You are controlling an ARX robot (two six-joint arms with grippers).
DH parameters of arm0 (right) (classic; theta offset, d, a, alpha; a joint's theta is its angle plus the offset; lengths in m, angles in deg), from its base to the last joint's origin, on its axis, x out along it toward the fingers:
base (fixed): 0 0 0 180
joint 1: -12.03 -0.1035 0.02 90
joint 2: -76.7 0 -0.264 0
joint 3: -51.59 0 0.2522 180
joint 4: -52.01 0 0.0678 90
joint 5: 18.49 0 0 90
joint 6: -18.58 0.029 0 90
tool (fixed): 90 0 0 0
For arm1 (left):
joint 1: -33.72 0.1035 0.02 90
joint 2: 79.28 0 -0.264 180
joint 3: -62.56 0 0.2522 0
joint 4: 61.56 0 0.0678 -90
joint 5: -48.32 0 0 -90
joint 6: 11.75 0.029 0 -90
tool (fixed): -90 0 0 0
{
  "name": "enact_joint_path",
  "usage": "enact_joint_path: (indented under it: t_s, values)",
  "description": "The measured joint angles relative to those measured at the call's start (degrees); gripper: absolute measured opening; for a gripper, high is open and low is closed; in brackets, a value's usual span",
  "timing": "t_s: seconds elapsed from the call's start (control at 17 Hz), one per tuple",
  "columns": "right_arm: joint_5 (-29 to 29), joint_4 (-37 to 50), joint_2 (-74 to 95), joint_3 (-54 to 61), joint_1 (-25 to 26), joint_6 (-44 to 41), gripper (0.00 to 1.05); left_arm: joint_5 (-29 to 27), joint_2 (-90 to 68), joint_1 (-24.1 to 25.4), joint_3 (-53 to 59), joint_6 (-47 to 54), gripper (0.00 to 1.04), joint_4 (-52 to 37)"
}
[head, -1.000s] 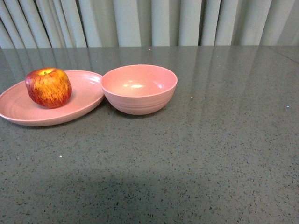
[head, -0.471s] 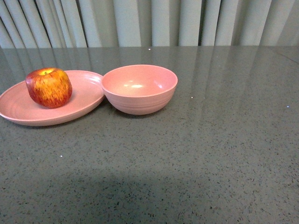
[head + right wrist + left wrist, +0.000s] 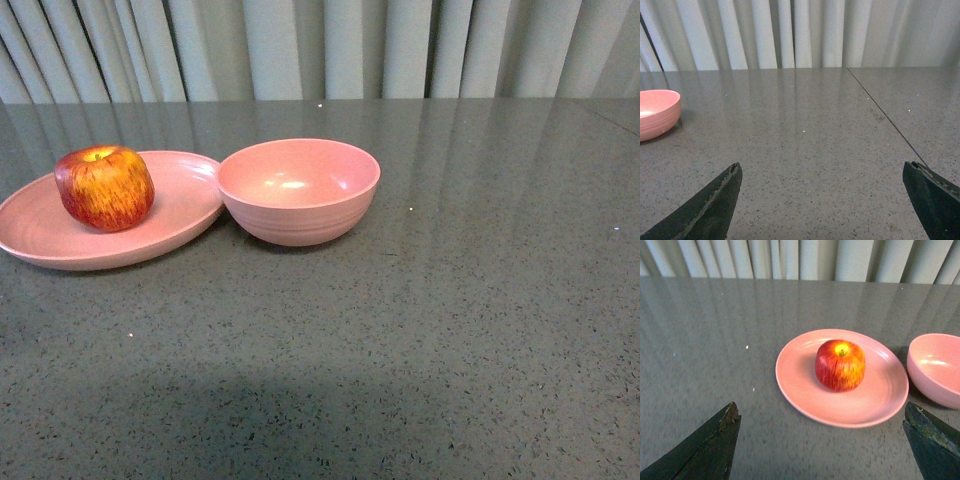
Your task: Move apple from plate to bowl
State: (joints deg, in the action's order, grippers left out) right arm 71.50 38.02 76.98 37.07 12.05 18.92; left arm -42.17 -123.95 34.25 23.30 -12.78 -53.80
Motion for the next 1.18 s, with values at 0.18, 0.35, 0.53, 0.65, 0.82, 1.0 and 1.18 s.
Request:
enact_joint_path:
  t_s: [0.18, 0.35, 0.53, 0.65, 0.82, 1.0, 1.18]
  values:
    - [0.0, 0.0, 0.0, 0.0, 0.0, 0.0, 0.98, 3.6, -20.0, -0.3, -12.9, 3.0, 0.98, -0.1]
    - [0.0, 0.0, 0.0, 0.0, 0.0, 0.0, 0.98, 4.6, -34.6, -2.0, -24.3, 3.1, 0.98, 2.7]
    - [0.0, 0.0, 0.0, 0.0, 0.0, 0.0, 0.98, 5.5, -43.0, -3.6, -31.7, 3.0, 0.98, 4.9]
    - [0.0, 0.0, 0.0, 0.0, 0.0, 0.0, 0.98, 4.4, -46.5, -4.2, -34.1, 3.0, 0.98, 5.6]
    - [0.0, 0.0, 0.0, 0.0, 0.0, 0.0, 0.98, 2.8, -48.8, -4.4, -35.7, 3.0, 0.98, 6.1]
    - [0.0, 0.0, 0.0, 0.0, 0.0, 0.0, 0.98, 2.6, -50.3, -4.1, -36.4, 2.9, 0.98, 7.7]
    - [0.0, 0.0, 0.0, 0.0, 0.0, 0.0, 0.98, 3.4, -51.8, -4.0, -36.4, 2.4, 0.98, 8.6]
